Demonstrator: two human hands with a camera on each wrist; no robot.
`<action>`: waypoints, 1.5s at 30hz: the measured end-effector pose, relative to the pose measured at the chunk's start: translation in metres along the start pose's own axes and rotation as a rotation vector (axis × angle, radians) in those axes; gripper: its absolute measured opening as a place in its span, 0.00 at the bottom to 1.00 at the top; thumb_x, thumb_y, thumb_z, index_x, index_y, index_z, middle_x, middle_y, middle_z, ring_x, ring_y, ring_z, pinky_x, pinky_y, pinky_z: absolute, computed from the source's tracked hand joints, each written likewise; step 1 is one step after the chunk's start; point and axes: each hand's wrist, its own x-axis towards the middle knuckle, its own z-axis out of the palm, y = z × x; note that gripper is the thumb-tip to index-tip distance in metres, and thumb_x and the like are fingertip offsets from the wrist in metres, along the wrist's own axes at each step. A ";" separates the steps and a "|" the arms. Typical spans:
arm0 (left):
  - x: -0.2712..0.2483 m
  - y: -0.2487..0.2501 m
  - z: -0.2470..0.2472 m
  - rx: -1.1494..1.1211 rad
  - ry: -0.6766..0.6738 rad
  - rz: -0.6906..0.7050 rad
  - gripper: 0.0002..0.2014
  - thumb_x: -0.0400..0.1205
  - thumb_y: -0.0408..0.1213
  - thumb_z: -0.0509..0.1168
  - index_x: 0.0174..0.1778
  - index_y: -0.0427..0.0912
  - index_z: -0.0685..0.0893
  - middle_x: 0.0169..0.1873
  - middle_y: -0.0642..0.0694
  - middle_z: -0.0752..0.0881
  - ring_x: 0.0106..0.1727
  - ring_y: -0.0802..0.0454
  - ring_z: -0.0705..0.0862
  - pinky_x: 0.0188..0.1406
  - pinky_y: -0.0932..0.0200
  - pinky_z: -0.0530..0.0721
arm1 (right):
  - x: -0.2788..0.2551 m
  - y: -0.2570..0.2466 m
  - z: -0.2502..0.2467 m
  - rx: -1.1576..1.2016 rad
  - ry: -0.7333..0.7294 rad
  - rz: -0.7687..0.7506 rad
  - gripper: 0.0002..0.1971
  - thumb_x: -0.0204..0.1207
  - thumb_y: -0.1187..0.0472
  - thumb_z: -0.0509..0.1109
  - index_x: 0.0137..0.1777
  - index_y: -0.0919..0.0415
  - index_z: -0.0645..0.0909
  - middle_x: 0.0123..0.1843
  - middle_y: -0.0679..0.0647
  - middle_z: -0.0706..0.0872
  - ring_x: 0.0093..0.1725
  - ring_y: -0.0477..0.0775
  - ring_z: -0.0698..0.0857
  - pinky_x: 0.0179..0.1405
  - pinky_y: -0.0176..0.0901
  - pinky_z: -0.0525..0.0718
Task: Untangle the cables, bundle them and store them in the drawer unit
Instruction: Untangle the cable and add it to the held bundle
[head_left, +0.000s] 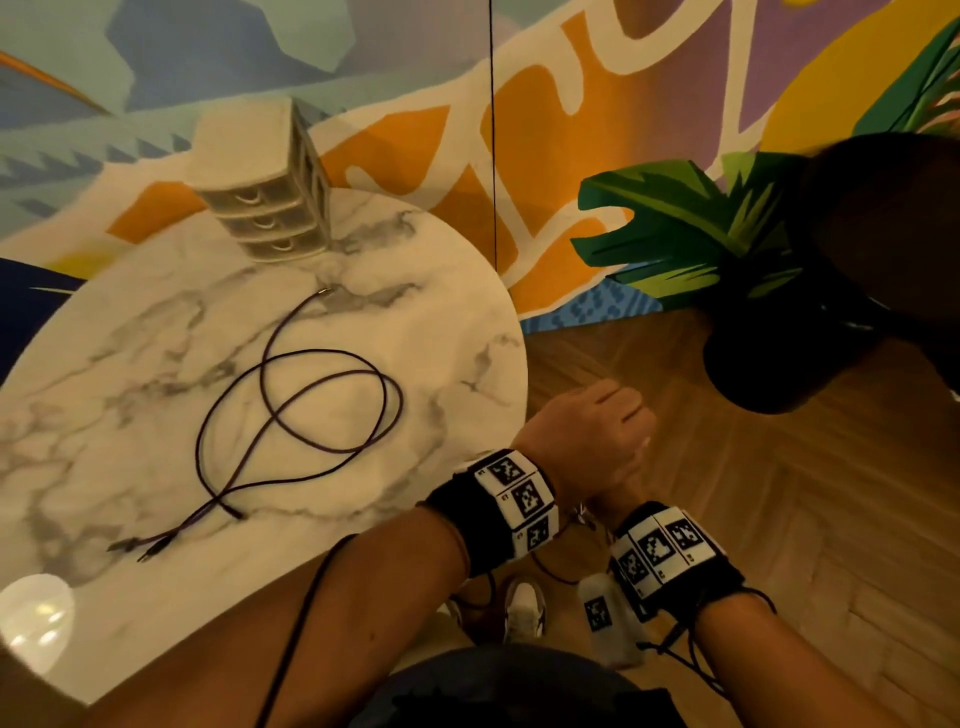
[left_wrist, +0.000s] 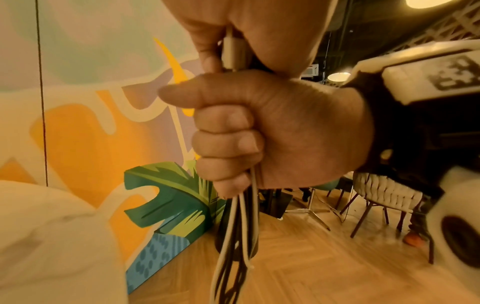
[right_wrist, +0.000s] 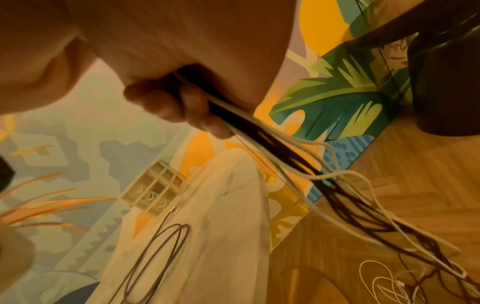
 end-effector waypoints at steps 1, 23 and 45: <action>-0.002 -0.002 0.003 0.009 0.027 0.064 0.06 0.75 0.33 0.61 0.35 0.37 0.81 0.33 0.41 0.82 0.34 0.46 0.79 0.30 0.55 0.79 | 0.007 -0.003 -0.003 -0.022 -0.018 -0.054 0.05 0.73 0.71 0.66 0.39 0.62 0.76 0.32 0.47 0.78 0.34 0.46 0.80 0.38 0.40 0.85; -0.244 -0.102 -0.053 0.060 -0.767 -0.849 0.15 0.87 0.43 0.50 0.66 0.41 0.71 0.66 0.42 0.75 0.57 0.39 0.81 0.53 0.46 0.80 | -0.011 -0.009 0.096 0.204 -0.652 -0.162 0.27 0.84 0.54 0.60 0.21 0.60 0.68 0.20 0.50 0.69 0.17 0.42 0.70 0.28 0.35 0.70; -0.310 -0.178 -0.108 0.053 -0.704 -1.247 0.20 0.86 0.49 0.54 0.73 0.47 0.69 0.70 0.45 0.75 0.66 0.42 0.78 0.61 0.51 0.77 | 0.007 -0.006 0.116 0.731 -0.453 0.229 0.21 0.82 0.51 0.61 0.28 0.59 0.72 0.14 0.48 0.68 0.15 0.47 0.65 0.19 0.38 0.63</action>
